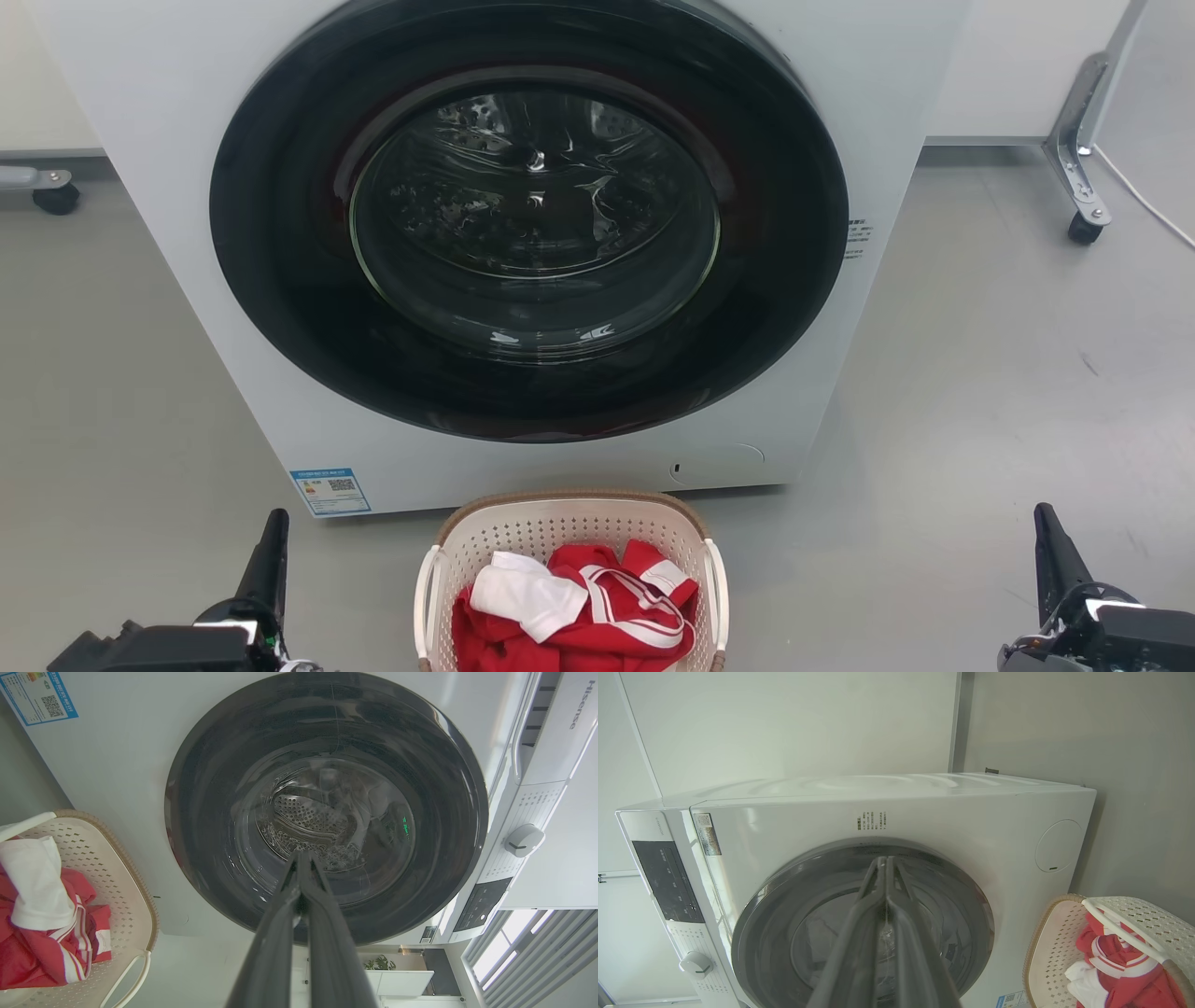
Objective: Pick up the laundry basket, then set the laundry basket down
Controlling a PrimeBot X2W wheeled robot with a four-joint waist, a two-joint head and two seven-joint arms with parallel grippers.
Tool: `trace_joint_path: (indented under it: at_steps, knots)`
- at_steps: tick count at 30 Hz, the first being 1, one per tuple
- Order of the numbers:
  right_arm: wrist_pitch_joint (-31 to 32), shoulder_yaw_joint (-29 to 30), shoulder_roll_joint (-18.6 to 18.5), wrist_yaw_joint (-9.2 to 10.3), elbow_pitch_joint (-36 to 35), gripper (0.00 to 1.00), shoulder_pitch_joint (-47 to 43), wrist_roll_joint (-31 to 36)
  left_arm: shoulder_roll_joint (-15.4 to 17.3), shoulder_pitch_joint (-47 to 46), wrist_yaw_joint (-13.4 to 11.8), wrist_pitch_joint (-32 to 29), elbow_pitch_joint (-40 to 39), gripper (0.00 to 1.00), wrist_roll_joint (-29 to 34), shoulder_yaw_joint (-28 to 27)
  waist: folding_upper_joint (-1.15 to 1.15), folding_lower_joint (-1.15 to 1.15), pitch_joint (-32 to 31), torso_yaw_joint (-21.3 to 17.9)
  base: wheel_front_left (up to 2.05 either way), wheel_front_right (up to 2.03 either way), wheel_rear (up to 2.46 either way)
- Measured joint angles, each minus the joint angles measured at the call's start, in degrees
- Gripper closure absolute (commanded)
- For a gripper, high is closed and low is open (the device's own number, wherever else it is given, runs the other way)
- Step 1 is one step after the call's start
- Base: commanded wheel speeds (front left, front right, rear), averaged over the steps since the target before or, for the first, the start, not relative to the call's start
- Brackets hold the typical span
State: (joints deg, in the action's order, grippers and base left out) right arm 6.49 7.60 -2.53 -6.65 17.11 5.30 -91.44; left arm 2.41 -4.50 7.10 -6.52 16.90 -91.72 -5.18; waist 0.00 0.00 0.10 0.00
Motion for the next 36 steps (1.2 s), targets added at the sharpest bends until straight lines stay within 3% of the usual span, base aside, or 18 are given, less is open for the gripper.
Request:
trace_joint_path:
  at_steps: [36]
  knots:
    - [0.00,-0.01,0.01,-0.25,0.00,1.00,0.00,-0.01,-0.01,0.00,0.00,0.00,0.02,1.00,0.00,0.01,0.00,0.00,0.00,0.00,0.00,0.00,0.00]
